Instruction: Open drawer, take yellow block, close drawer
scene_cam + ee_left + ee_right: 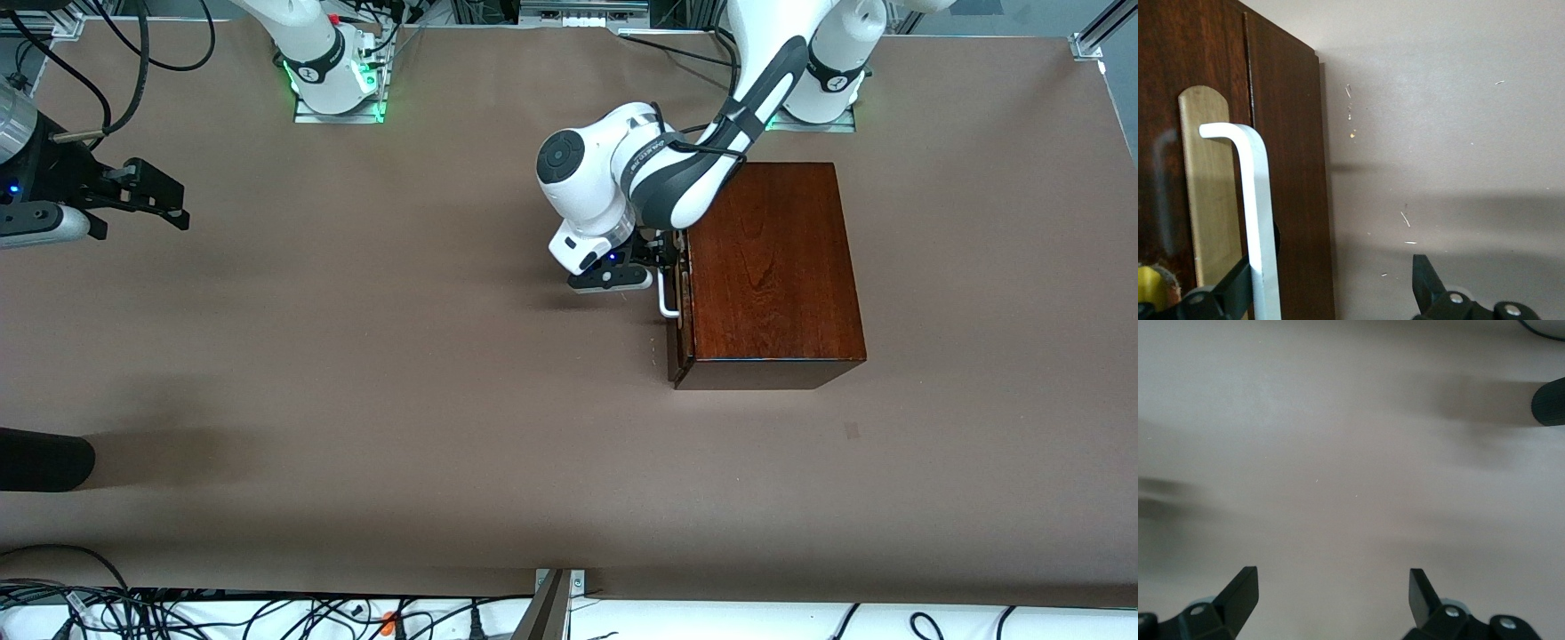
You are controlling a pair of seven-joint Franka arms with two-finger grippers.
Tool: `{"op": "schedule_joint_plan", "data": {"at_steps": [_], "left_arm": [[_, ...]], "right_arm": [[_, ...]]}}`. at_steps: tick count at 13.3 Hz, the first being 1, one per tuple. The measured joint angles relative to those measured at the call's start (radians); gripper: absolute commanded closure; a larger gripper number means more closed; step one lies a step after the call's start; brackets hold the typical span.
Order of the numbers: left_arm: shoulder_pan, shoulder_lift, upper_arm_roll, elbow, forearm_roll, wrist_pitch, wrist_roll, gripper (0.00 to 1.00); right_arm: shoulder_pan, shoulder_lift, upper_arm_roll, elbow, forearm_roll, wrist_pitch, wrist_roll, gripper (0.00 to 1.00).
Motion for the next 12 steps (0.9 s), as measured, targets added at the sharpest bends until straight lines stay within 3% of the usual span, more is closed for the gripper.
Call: {"op": "schedule_joint_plan", "data": {"at_steps": [12], "left_arm": [[-0.087, 0.099, 0.016, 0.162, 0.004, -0.02, -0.095, 0.0]], "right_arm": [[0.0, 0.0, 0.0, 0.0, 0.0, 0.0, 0.0, 0.0]]}}
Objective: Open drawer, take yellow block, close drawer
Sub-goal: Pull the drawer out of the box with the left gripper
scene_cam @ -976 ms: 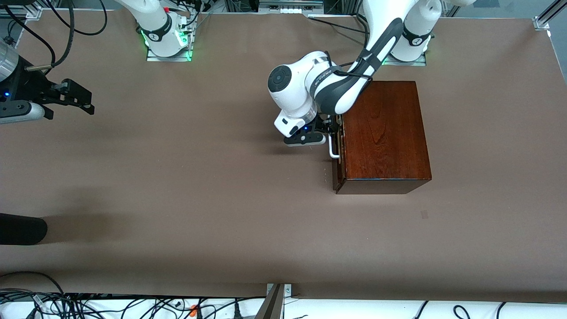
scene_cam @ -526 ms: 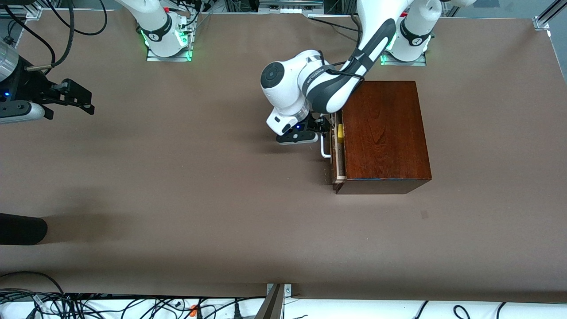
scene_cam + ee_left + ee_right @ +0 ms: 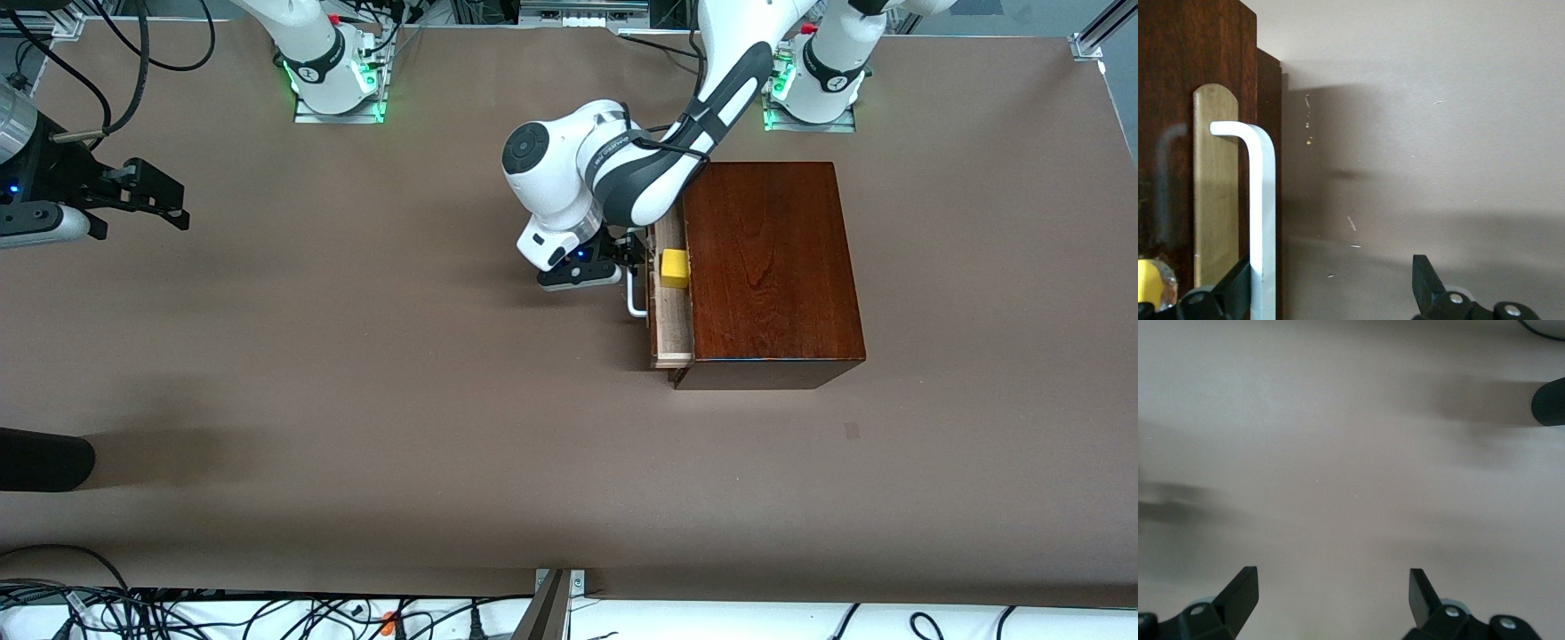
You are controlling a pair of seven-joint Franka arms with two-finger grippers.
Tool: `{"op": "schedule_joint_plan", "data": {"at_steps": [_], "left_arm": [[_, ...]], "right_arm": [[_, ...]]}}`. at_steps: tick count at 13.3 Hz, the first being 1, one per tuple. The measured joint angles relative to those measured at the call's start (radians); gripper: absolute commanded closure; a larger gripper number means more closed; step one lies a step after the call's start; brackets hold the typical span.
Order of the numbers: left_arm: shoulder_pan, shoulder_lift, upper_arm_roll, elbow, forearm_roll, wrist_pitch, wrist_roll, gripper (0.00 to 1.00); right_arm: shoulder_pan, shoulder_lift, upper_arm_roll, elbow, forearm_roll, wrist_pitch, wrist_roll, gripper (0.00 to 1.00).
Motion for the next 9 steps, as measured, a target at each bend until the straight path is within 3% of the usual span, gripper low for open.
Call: {"op": "schedule_joint_plan", "data": {"at_steps": [9], "left_arm": [[-0.073, 0.111, 0.002, 0.183, 0.0, 0.003, -0.074, 0.0]], "right_arm": [[-0.001, 0.0, -0.002, 0.0, 0.0, 0.0, 0.0, 0.0]]}}
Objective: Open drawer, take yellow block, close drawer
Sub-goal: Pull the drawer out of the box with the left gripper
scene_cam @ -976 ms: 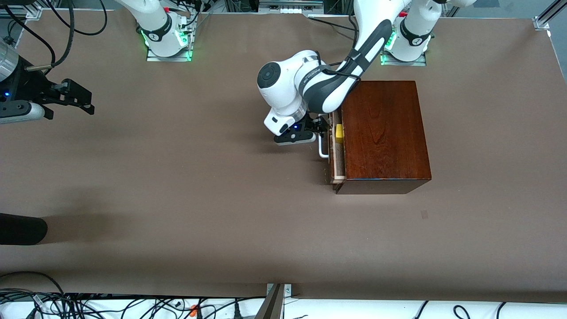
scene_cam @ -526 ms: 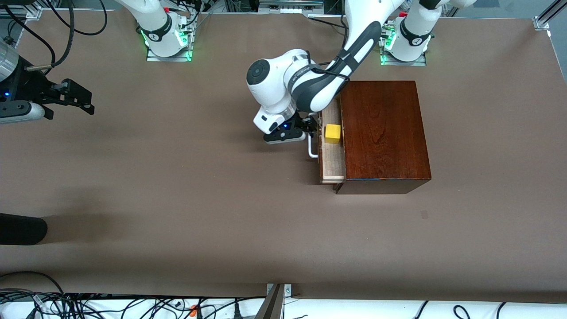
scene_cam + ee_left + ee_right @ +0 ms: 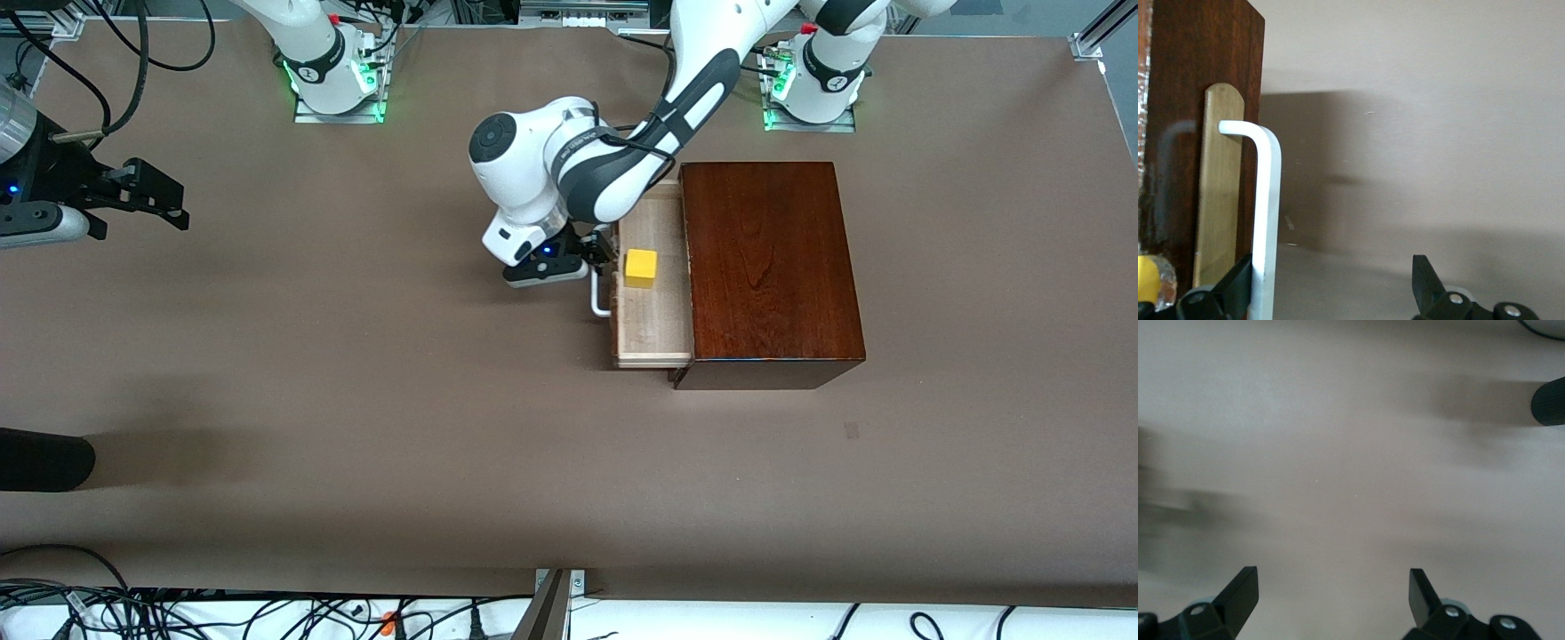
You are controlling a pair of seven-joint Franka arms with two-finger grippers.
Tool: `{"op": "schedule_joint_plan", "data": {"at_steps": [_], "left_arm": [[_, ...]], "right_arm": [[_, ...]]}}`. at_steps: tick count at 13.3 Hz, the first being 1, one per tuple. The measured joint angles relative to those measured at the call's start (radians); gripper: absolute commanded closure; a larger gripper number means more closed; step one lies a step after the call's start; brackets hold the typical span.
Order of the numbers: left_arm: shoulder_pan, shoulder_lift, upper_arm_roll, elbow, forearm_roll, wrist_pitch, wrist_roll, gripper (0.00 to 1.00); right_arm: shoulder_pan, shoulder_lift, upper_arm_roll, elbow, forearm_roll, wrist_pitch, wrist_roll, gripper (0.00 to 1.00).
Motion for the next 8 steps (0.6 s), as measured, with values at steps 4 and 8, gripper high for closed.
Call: {"op": "schedule_joint_plan", "data": {"at_steps": [4, 8], "left_arm": [[-0.011, 0.013, 0.008, 0.02, 0.0, -0.013, -0.002, 0.0], [-0.03, 0.027, 0.004, 0.045, 0.0, 0.022, -0.007, 0.0]], "right_arm": [[-0.004, 0.0, -0.008, 0.0, 0.0, -0.001, 0.0, 0.0], [-0.004, 0.0, -0.011, 0.0, 0.0, -0.001, 0.0, 0.0]]}}
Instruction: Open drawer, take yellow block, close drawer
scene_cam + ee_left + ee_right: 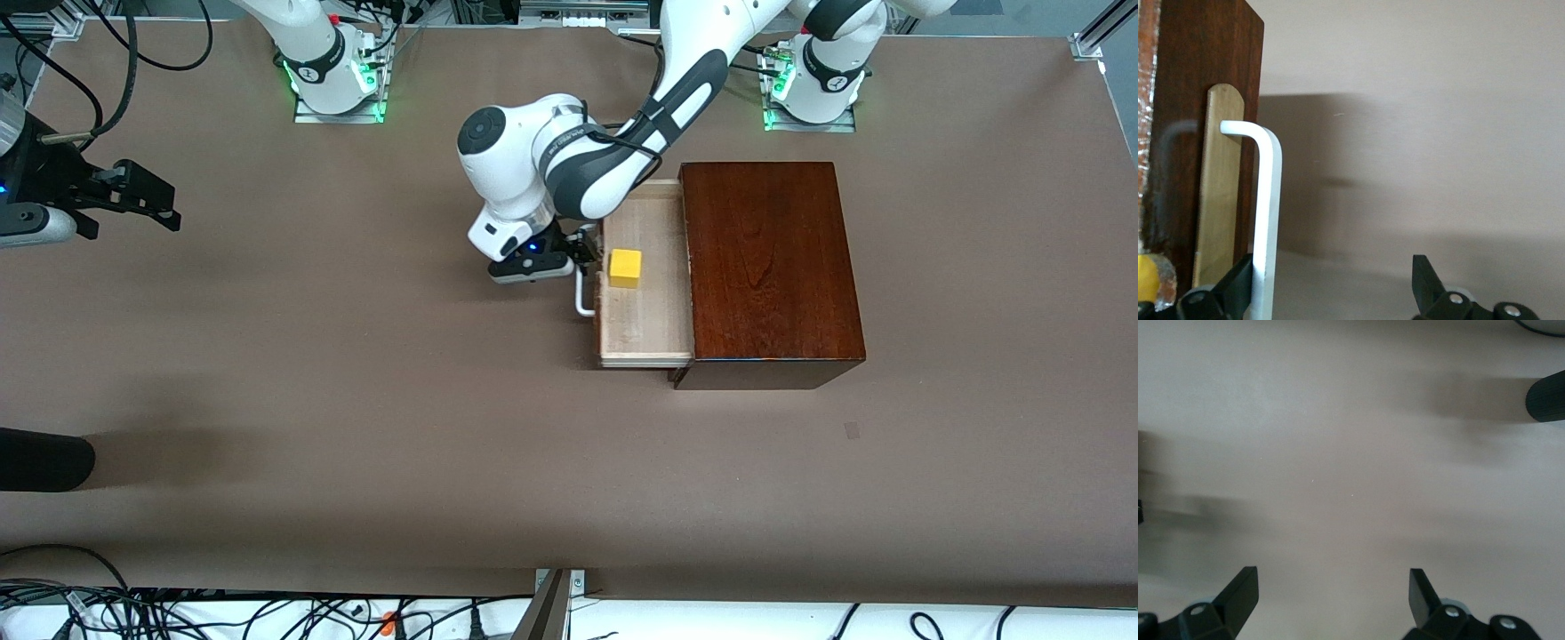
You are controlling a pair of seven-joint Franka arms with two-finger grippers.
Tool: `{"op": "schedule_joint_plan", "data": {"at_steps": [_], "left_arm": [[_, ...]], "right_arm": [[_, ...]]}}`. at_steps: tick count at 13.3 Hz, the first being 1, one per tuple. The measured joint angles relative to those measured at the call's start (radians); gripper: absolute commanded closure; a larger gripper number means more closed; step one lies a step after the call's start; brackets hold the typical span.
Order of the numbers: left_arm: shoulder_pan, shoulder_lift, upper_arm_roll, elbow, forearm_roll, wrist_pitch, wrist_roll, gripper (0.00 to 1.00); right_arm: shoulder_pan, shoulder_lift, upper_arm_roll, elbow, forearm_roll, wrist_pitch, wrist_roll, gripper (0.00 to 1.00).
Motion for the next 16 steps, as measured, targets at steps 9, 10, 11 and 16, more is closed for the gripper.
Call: {"op": "schedule_joint_plan", "data": {"at_steps": [9, 10, 11, 16], "left_arm": [[0.02, -0.105, -0.012, 0.082, -0.145, -0.105, 0.068, 0.0], [0.044, -0.156, -0.012, 0.086, -0.177, -0.151, 0.093, 0.0], [0.078, -0.21, -0.011, 0.088, -0.215, -0.201, 0.129, 0.0], [0.419, -0.512, -0.009, -0.055, -0.366, -0.352, 0.439, 0.0]], "right_arm": [[0.001, 0.0, 0.0, 0.0, 0.0, 0.0, 0.0, 0.0], [0.001, 0.0, 0.001, 0.0, 0.0, 0.0, 0.0, 0.0], [0.001, 0.0, 0.001, 0.0, 0.0, 0.0, 0.0, 0.0], [0.004, 0.0, 0.003, 0.0, 0.0, 0.003, 0.0, 0.0]]}}
